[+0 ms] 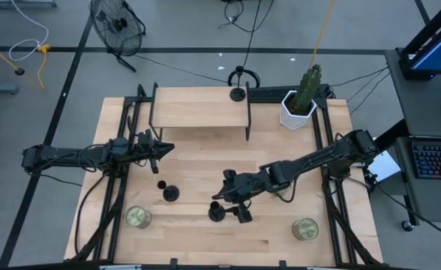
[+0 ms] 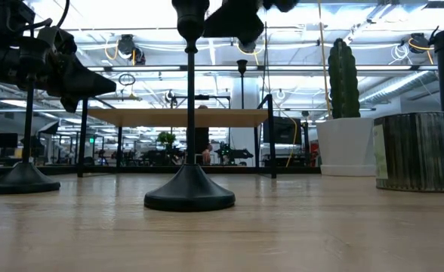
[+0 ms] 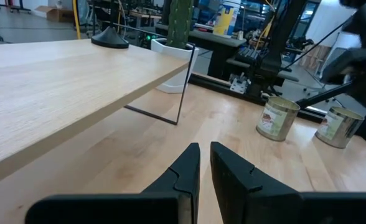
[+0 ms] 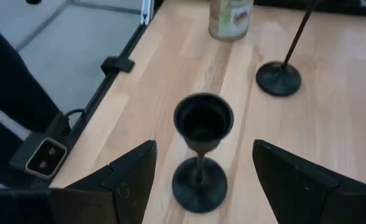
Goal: Pick & Place candle stick holders
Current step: Put the right candle holder on the shelf
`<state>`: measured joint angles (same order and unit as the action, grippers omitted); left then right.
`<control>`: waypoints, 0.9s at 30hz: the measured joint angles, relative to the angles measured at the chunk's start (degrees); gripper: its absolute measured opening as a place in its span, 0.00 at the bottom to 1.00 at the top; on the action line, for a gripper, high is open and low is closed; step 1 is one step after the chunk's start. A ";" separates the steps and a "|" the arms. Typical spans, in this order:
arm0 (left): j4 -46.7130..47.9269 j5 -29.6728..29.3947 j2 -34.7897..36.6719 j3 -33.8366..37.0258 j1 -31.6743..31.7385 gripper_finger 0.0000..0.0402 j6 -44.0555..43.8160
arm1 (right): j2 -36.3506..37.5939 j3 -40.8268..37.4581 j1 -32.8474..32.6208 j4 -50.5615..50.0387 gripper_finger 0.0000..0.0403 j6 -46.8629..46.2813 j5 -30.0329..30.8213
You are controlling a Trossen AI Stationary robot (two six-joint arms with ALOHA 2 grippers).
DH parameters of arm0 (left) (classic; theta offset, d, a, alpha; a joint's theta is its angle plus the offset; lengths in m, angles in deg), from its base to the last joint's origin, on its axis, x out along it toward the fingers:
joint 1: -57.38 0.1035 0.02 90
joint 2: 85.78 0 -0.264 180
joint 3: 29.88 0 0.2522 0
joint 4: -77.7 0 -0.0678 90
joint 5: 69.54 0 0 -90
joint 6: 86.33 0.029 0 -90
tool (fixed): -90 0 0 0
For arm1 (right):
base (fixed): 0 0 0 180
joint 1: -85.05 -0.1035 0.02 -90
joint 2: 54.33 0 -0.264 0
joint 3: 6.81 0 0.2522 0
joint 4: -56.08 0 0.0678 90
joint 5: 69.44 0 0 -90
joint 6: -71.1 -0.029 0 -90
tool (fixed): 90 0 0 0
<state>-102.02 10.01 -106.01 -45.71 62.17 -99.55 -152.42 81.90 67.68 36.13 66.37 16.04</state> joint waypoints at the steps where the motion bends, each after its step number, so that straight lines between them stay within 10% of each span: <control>1: -0.02 0.00 -0.01 0.00 -0.01 0.10 0.00 | -0.30 -0.69 0.00 2.50 0.64 -0.25 0.19; 27: -0.04 0.02 -0.01 0.00 -0.01 0.10 -0.15 | -0.74 -11.63 0.31 22.88 0.64 -5.12 1.50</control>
<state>-102.06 10.03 -106.02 -45.71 62.17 -99.70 -153.16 70.27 67.99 59.01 61.25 17.53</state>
